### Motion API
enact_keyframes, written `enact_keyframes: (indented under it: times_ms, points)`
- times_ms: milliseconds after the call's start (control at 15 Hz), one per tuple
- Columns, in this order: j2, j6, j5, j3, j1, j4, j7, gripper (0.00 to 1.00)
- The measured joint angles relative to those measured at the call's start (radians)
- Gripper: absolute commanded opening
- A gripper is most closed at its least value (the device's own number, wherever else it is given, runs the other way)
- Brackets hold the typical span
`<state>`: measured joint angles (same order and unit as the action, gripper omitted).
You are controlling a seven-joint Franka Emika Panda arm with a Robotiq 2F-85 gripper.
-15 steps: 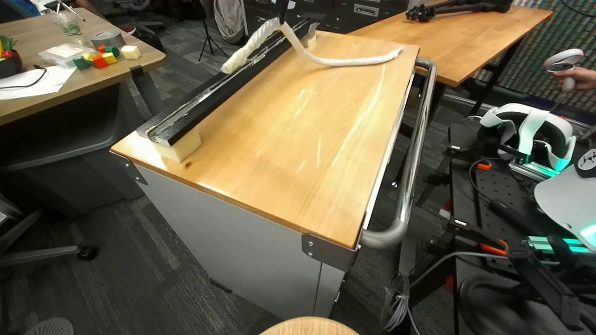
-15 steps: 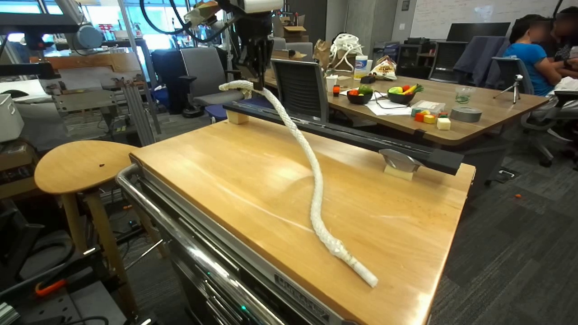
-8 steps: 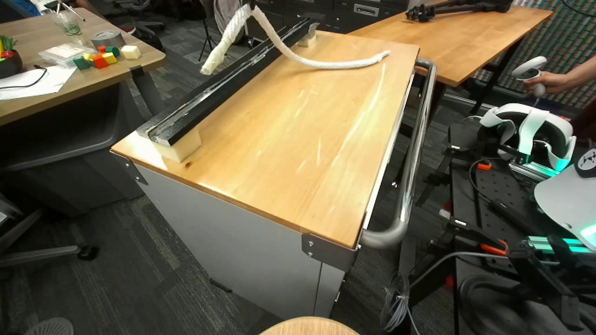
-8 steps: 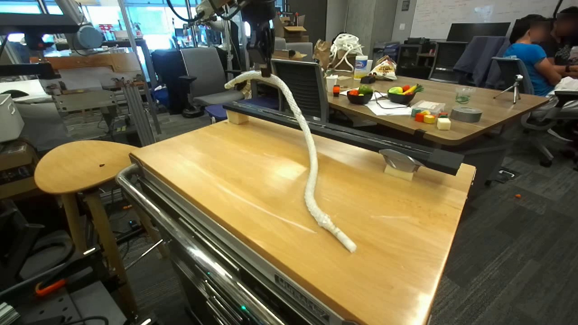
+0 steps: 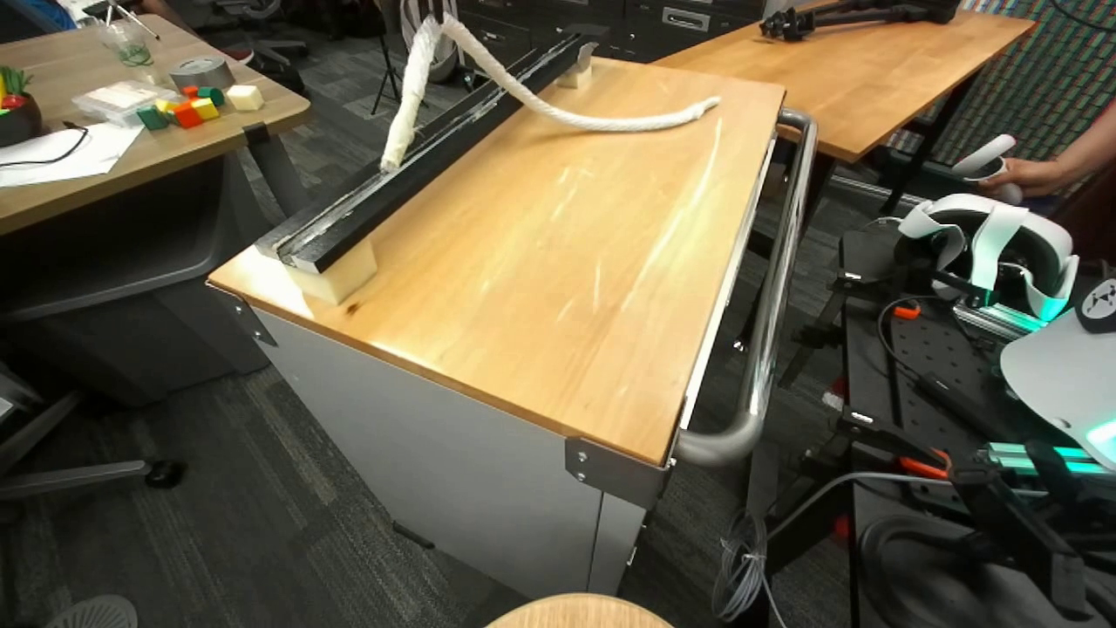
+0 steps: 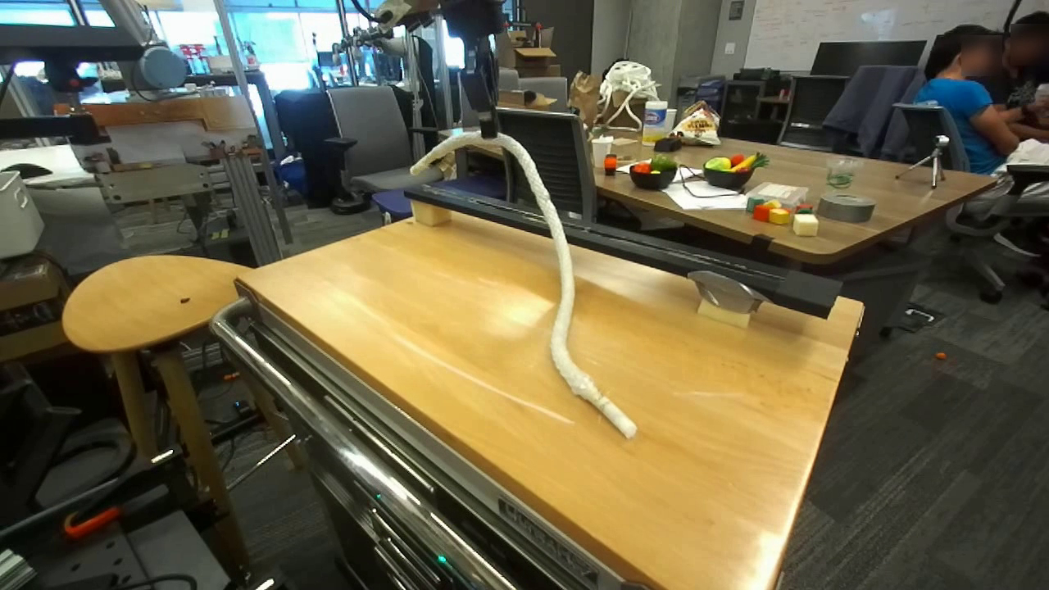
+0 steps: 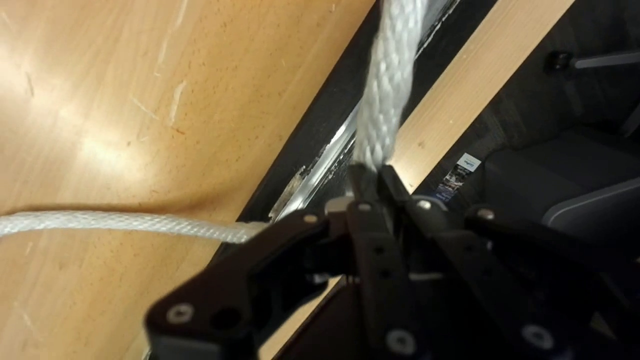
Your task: Put the rope along the center of the black object
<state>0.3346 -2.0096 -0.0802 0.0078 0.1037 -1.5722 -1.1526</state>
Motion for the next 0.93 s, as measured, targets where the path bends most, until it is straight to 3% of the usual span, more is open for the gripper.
enact_keyframes:
  times_ms: [333, 933]
  points:
    - [0.105, 0.066, -0.04, -0.003, 0.035, 0.114, 0.001, 0.02]
    - [0.198, 0.076, -0.009, -0.003, 0.046, 0.217, 0.001, 0.02]
